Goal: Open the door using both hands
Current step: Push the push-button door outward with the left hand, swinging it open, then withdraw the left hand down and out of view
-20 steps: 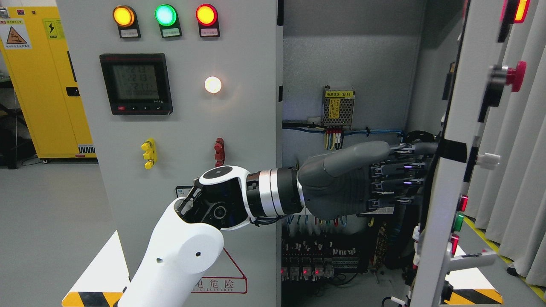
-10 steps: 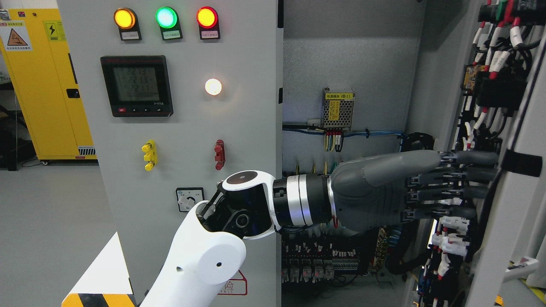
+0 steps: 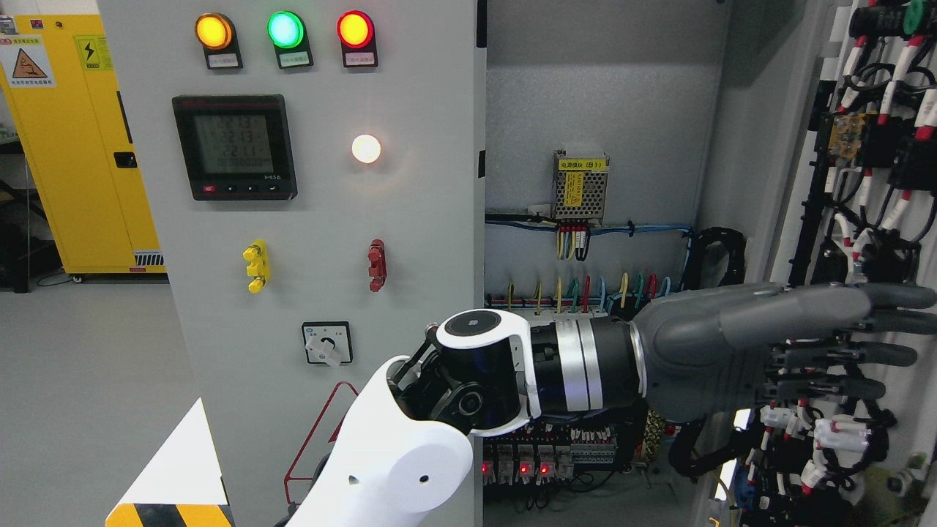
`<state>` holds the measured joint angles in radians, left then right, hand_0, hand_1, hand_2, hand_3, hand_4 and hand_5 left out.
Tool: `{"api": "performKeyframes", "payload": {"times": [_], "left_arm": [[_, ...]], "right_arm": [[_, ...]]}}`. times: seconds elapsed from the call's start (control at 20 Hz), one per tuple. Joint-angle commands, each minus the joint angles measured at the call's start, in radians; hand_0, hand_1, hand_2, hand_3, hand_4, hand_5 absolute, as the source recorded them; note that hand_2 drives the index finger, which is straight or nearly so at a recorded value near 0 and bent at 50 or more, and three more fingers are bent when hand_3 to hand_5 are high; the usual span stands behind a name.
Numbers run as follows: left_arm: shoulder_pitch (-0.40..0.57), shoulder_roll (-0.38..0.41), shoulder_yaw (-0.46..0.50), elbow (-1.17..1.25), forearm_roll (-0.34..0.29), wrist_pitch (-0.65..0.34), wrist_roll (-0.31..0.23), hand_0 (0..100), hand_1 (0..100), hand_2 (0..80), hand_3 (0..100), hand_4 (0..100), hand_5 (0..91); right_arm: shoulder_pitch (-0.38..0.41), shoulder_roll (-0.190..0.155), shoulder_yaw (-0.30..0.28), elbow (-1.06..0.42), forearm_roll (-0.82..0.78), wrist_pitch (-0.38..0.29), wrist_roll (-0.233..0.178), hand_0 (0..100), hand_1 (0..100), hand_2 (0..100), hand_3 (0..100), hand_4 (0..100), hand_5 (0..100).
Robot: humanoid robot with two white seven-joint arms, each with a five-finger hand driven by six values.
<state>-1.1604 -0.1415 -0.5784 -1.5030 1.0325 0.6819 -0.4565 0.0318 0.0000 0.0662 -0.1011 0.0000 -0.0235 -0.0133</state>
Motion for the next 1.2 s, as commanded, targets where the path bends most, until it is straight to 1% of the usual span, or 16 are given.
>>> {"api": "performKeyframes", "payload": {"times": [0.0,0.05,0.2,0.3,0.55,0.7,0.8,0.95,1.0,1.15], "left_arm": [[-0.022,-0.033,-0.107,0.023,0.009,-0.031,0.010,12,56,0.0,0,0,0.0],[-0.033,-0.035,-0.121,0.041,0.017,-0.051,0.010,12,56,0.0,0,0,0.0],[-0.074,-0.035,-0.179,0.092,0.078,-0.113,0.012,12,56,0.0,0,0,0.0],[-0.100,-0.036,-0.199,0.127,0.083,-0.159,0.012,12,56,0.0,0,0,0.0],[-0.110,-0.036,-0.233,0.155,0.101,-0.176,0.012,12,56,0.0,0,0,0.0],[-0.110,-0.036,-0.273,0.155,0.101,-0.211,0.012,12,56,0.0,0,0,0.0],[-0.110,-0.036,-0.281,0.155,0.101,-0.232,0.012,12,56,0.0,0,0,0.0],[-0.113,-0.035,-0.273,0.156,0.098,-0.232,0.012,12,56,0.0,0,0,0.0],[-0.117,-0.033,-0.252,0.158,0.098,-0.231,0.012,12,56,0.0,0,0,0.0],[-0.113,-0.033,-0.117,0.147,0.100,-0.199,0.010,12,56,0.0,0,0,0.0]], "right_arm": [[0.007,0.005,-0.002,0.000,-0.028,-0.001,0.000,0,50,4,0,0,0],[0.007,0.006,-0.002,0.000,-0.028,-0.001,0.000,0,50,4,0,0,0],[0.007,0.006,-0.002,0.000,-0.028,-0.001,0.000,0,50,4,0,0,0],[0.007,0.005,-0.002,0.000,-0.028,-0.001,0.000,0,50,4,0,0,0],[0.007,0.005,-0.003,0.000,-0.028,-0.001,0.000,0,50,4,0,0,0],[0.007,0.005,-0.003,0.000,-0.028,-0.001,0.000,0,50,4,0,0,0],[0.007,0.005,-0.003,0.000,-0.028,-0.001,0.000,0,50,4,0,0,0],[0.007,0.003,-0.003,0.000,-0.028,-0.001,0.000,0,50,4,0,0,0],[0.007,0.003,-0.003,0.000,-0.028,-0.001,0.000,0,50,4,0,0,0],[0.007,0.002,-0.002,0.000,-0.028,-0.001,0.000,0,50,4,0,0,0]]}}
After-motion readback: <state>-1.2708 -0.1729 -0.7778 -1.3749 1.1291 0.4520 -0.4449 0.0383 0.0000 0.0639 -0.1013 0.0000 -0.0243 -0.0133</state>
